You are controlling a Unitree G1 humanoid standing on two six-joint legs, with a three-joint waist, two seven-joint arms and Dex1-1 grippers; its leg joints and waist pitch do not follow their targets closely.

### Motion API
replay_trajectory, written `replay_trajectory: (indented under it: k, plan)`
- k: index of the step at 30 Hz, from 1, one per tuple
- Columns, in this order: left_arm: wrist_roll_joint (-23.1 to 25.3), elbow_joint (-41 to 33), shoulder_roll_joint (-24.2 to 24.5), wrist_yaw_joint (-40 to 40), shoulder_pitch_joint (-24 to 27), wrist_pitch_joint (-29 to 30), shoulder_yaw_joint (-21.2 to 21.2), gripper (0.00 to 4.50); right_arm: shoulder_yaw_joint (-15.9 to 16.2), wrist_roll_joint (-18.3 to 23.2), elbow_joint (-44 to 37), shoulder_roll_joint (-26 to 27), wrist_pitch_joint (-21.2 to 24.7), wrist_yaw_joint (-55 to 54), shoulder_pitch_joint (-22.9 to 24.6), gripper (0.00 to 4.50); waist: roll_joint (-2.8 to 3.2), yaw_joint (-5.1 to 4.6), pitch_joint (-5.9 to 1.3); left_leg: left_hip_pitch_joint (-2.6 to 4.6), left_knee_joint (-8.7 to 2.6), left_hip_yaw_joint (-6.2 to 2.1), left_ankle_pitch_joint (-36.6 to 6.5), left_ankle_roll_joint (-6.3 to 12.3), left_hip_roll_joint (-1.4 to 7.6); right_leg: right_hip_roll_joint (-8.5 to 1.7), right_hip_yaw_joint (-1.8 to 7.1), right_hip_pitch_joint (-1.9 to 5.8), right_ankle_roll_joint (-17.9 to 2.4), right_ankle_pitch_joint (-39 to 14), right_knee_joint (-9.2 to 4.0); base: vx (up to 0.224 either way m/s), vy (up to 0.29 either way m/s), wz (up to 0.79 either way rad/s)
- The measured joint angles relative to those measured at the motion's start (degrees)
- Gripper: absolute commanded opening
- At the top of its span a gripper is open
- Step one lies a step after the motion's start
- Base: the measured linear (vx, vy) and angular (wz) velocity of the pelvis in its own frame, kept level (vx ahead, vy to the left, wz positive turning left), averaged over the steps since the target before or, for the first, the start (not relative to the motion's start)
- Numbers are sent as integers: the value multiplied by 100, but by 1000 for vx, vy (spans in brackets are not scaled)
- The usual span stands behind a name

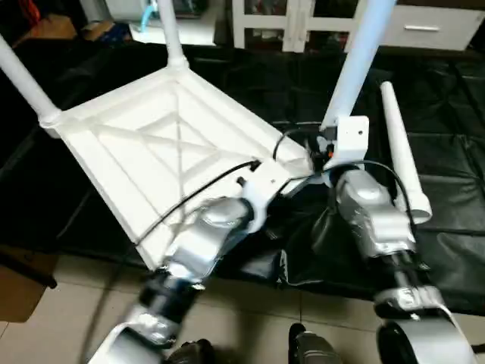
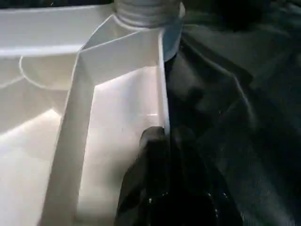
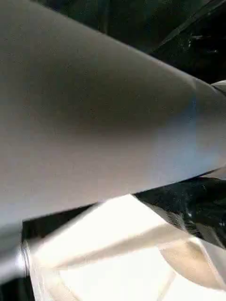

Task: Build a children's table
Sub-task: Rotate leg to tighten

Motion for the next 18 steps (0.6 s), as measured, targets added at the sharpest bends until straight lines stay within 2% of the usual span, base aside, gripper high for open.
replay_trajectory:
  k: [2, 5, 6, 7, 8, 10, 13, 18]
  plan:
    - [-87, -279, 465, -476, 204, -283, -58, 0, 173, 187, -479, -378, -1, 796, 375, 263, 2, 43, 1, 4, -6, 11, 1, 1, 0, 1, 17, -11, -24, 21, 35, 0, 0, 0]
    - [-154, -468, 901, -1049, 372, -661, -49, 0, 222, 549, -982, -618, 58, 1578, 626, 271, 12, 89, 6, 6, -22, 33, 0, 0, 6, 0, 30, -24, -43, 66, 66, 0, 0, 0]
    - [-235, -612, 1093, -1289, 497, -823, -57, 0, 240, 764, -1337, -847, 92, 1988, 826, 295, 21, 127, 8, 1, -30, 38, 1, 0, 9, 0, 31, -28, -45, 71, 67, 64, -24, 9]
    - [-377, -806, 1329, -1587, 699, -995, -49, 0, 252, 1007, -1777, -1215, 118, 2512, 1102, 305, 35, 179, 3, 7, -33, 45, 1, 1, 11, 0, 38, -21, -52, 98, 77, 64, -24, 9]
    - [-457, -876, 1439, -1737, 762, -1076, -45, 0, 282, 1115, -1955, -1392, 153, 2779, 1199, 305, 35, 190, 2, 20, -31, 55, 2, 1, 12, -1, 48, -12, -86, 126, 100, 87, -17, 11]
    - [-535, -966, 1548, -1954, 830, -1106, -33, 0, 262, 1232, -2218, -1603, 174, 3108, 1284, 313, 46, 214, 0, 19, -21, 71, 3, 4, 14, -12, 59, -19, -76, 118, 154, 80, -18, 13]
    - [-593, -1134, 1639, -2052, 942, -1106, -29, 0, 232, 1307, -2420, -1875, 228, 3452, 1397, 349, 62, 246, -4, 9, -39, 73, 7, 39, 21, -10, 47, -28, -61, 91, 152, 65, -9, 5]
    - [-671, -1217, 1734, -2179, 1008, -1128, -25, 0, 223, 1317, -2529, -2163, 229, 3765, 1622, 350, 63, 320, -4, 6, -49, 67, 3, 46, 28, -5, 36, -33, -49, 73, 160, 10, -2, 0]
